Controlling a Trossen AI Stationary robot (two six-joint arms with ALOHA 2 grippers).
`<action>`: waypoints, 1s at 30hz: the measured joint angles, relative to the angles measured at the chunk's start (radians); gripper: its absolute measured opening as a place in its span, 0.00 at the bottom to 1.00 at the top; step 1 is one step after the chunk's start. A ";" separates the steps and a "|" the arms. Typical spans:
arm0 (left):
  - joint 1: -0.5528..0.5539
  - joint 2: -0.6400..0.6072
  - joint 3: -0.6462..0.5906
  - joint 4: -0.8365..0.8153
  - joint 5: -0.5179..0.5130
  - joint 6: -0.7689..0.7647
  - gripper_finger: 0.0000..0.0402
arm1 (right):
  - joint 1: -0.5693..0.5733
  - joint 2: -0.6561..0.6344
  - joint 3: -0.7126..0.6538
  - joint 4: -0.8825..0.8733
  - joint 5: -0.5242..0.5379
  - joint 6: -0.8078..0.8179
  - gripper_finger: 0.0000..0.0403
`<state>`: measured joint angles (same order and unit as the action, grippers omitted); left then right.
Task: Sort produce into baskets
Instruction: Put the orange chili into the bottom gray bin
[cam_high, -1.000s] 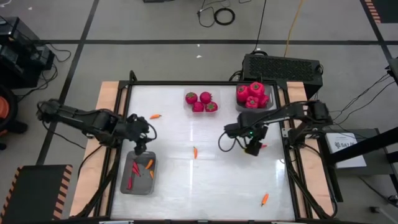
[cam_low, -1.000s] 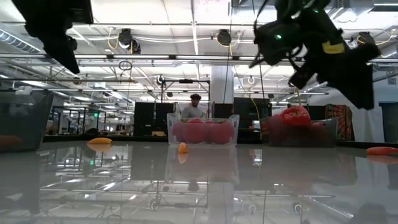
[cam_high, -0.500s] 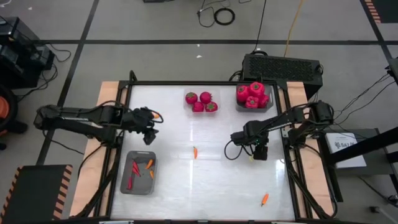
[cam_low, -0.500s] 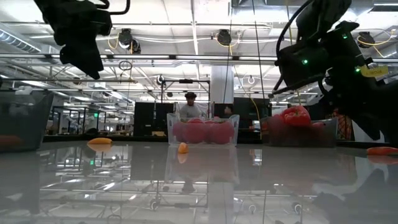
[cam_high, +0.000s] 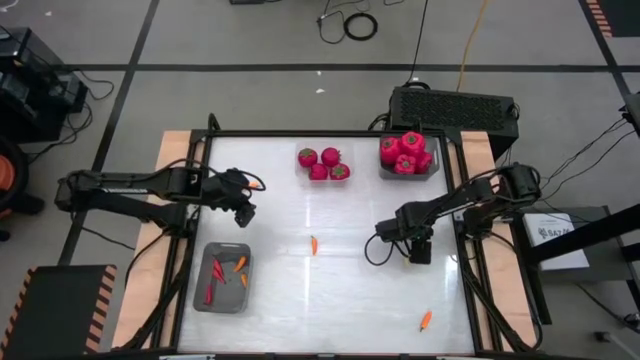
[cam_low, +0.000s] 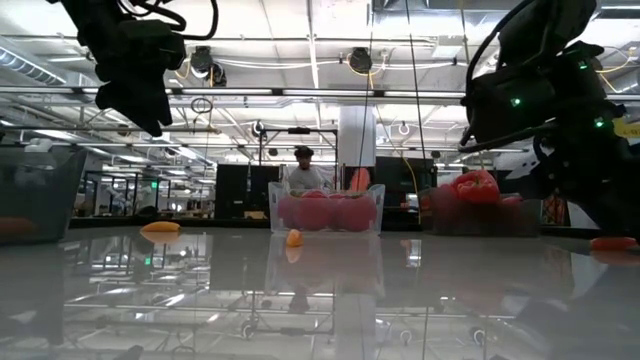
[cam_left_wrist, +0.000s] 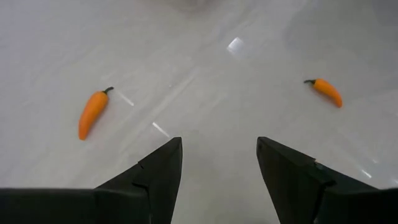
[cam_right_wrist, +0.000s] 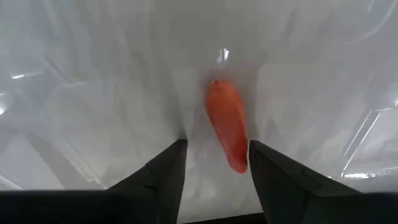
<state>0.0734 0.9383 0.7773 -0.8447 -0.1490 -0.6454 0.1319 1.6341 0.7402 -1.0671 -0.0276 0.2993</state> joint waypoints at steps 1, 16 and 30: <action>0.000 0.002 0.000 0.000 0.000 -0.002 0.53 | 0.003 0.000 -0.001 0.001 0.000 0.000 0.40; -0.002 0.003 0.000 0.029 0.020 0.024 0.53 | 0.008 0.010 0.051 -0.058 0.059 0.009 0.02; -0.002 0.002 0.000 0.025 0.093 0.116 0.53 | 0.009 0.008 0.354 -0.162 0.063 0.190 0.01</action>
<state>0.0715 0.9405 0.7773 -0.8200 -0.0564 -0.5292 0.1406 1.6424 1.0938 -1.2295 0.0353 0.4890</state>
